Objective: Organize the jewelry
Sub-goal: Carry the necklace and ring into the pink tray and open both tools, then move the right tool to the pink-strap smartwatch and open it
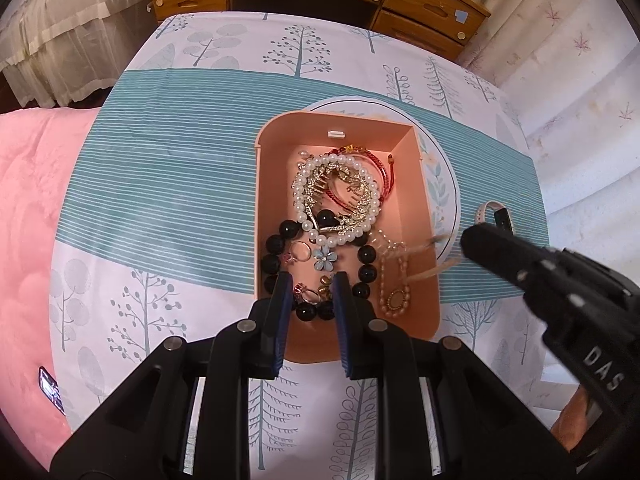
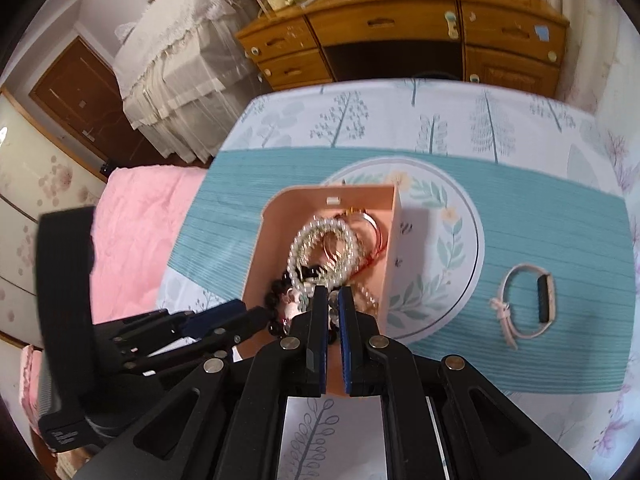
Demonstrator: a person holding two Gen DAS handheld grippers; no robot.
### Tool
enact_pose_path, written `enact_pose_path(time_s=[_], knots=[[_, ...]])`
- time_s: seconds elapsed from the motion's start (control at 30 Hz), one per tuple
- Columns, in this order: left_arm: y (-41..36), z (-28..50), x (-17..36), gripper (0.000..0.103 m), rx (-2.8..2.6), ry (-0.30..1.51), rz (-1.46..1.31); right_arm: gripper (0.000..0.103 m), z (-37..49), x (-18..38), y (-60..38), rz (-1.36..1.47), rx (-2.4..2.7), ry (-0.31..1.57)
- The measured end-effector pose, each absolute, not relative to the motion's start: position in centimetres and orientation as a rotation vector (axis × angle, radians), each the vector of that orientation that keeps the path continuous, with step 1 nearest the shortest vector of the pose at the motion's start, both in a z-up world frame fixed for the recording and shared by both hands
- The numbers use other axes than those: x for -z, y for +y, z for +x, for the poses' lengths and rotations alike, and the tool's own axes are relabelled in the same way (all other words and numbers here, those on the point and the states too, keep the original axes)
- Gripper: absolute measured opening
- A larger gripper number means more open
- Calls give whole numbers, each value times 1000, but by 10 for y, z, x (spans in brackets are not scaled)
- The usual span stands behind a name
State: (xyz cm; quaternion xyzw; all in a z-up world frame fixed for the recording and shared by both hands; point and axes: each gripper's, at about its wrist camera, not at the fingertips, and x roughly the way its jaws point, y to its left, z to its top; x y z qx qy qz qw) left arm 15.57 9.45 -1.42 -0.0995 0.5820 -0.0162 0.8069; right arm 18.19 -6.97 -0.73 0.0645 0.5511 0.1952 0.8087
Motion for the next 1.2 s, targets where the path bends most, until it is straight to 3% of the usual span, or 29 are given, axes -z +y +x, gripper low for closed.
enact_pose_path(time_s=[0.23, 0.6, 0.67, 0.8, 1.2], knots=[[90, 153, 12, 18, 33, 1241, -179, 11, 175, 7, -72, 104, -422, 1184], [65, 144, 6, 19, 60, 1250, -114, 32, 157, -8, -118, 94, -408, 1163], [60, 142, 3, 24, 74, 1253, -119, 36, 153, -12, -132, 99, -393, 1150], [49, 137, -6, 45, 84, 1222, -111, 37, 148, -16, -155, 108, -369, 1134], [6, 125, -23, 46, 121, 1166, -21, 38, 128, -23, -213, 126, -309, 1098]])
